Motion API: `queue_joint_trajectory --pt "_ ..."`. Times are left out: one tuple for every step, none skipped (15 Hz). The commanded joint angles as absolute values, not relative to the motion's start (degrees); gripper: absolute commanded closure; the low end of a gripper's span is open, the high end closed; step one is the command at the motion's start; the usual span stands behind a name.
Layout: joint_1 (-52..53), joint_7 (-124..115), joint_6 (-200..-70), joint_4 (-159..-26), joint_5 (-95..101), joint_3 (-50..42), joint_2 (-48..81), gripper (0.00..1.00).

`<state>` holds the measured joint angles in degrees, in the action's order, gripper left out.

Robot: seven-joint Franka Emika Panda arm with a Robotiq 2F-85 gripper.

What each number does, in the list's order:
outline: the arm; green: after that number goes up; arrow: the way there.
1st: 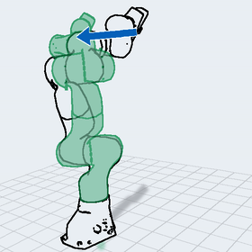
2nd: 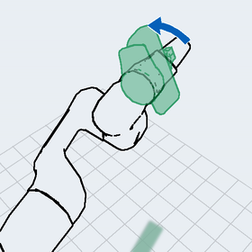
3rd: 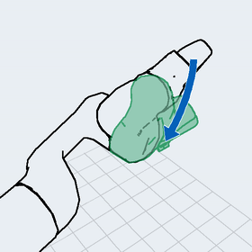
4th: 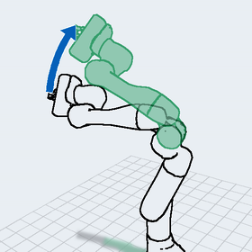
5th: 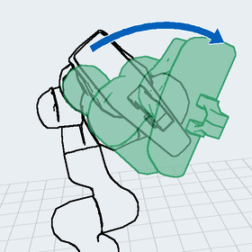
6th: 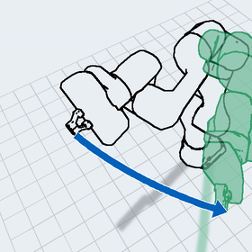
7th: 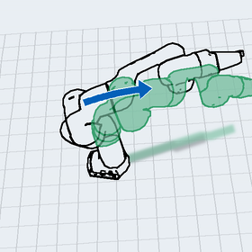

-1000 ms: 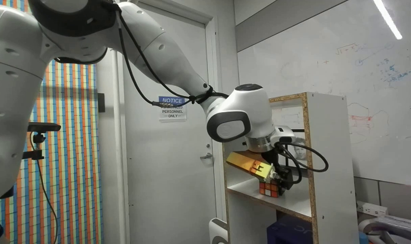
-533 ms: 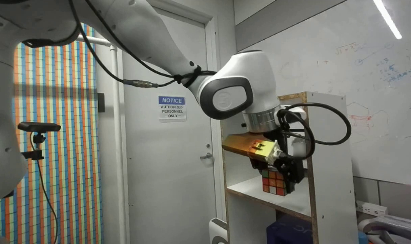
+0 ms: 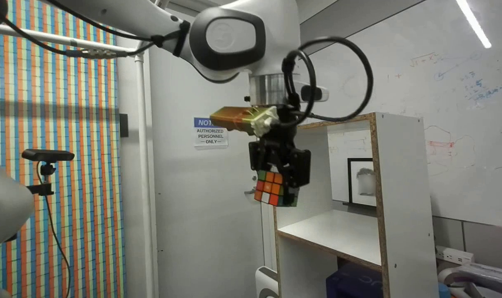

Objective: Put the cube on the shelves' topmost surface

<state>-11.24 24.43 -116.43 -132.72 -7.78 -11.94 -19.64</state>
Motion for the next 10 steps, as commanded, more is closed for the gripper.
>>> queue_joint_trajectory --pt "-10.4 22.0 -106.8 -130.0 -11.2 -14.8 -29.7 0.57" --pt "-10.2 21.4 -106.1 -128.3 -12.8 -15.6 -31.3 0.57" --pt "-10.1 20.2 -105.0 -125.8 -14.1 -16.1 -32.2 0.57" --pt "-9.8 18.8 -104.6 -122.8 -15.6 -16.5 -32.4 0.57" --pt "-9.4 17.8 -104.8 -119.2 -17.3 -17.1 -31.4 0.57" --pt "-9.0 16.6 -106.5 -116.4 -19.0 -17.5 -30.2 0.57" --pt "-8.5 15.2 -108.7 -113.6 -20.8 -17.4 -28.5 0.57" --pt "-8.0 14.4 -111.4 -111.2 -22.7 -17.8 -26.5 0.57" --pt "-7.2 12.9 -114.9 -109.2 -24.8 -17.4 -24.2 0.57" --pt "-6.6 11.3 -117.8 -106.8 -26.4 -17.1 -21.5 0.57"
